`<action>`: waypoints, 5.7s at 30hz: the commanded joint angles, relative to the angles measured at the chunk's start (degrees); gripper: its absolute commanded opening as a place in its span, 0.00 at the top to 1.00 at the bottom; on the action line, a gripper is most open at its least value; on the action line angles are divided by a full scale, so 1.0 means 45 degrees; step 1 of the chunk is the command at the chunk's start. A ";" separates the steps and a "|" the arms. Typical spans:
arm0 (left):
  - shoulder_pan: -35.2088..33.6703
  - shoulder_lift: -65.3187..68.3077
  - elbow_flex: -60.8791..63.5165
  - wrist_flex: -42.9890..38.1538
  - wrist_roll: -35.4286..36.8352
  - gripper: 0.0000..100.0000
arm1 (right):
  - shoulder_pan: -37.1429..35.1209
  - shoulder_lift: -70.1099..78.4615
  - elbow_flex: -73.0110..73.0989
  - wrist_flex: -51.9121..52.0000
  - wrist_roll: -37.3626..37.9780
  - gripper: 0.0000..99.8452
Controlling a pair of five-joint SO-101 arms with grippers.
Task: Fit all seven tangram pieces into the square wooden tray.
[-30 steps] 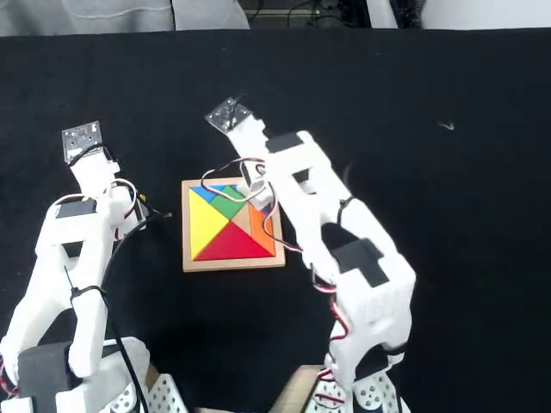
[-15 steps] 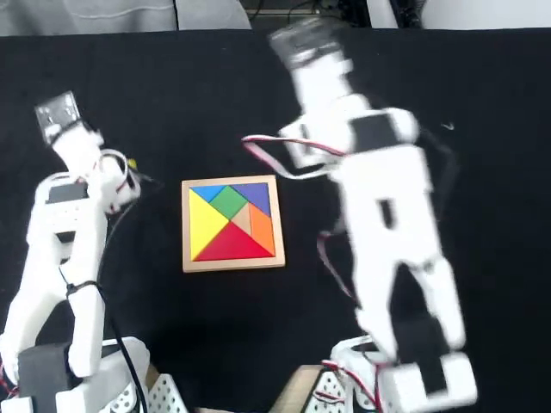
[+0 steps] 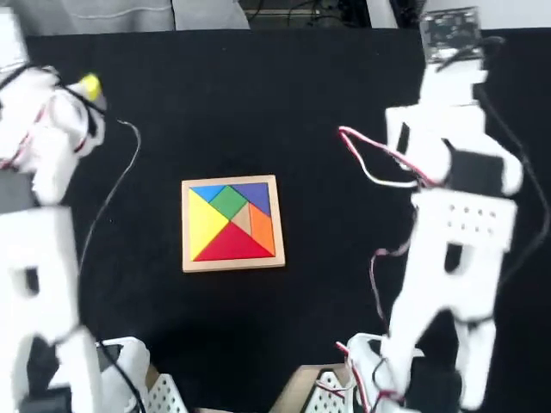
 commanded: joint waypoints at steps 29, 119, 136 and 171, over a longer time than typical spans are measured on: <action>0.2549 -1.5492 0.4190 0.3497 -0.1602 0.78 | -0.2501 -1.3880 -0.1436 0.6466 -0.0957 0.99; 0.0596 -1.5863 1.9233 0.3946 -0.2716 0.78 | 0.0938 -1.8335 2.0386 0.1074 -0.1348 0.99; 0.0596 -1.5863 1.9233 0.3946 -0.2716 0.78 | 0.0938 -1.8335 2.0386 0.1074 -0.1348 0.99; 0.0596 -1.5863 1.9233 0.3946 -0.2716 0.78 | 0.0938 -1.8335 2.0386 0.1074 -0.1348 0.99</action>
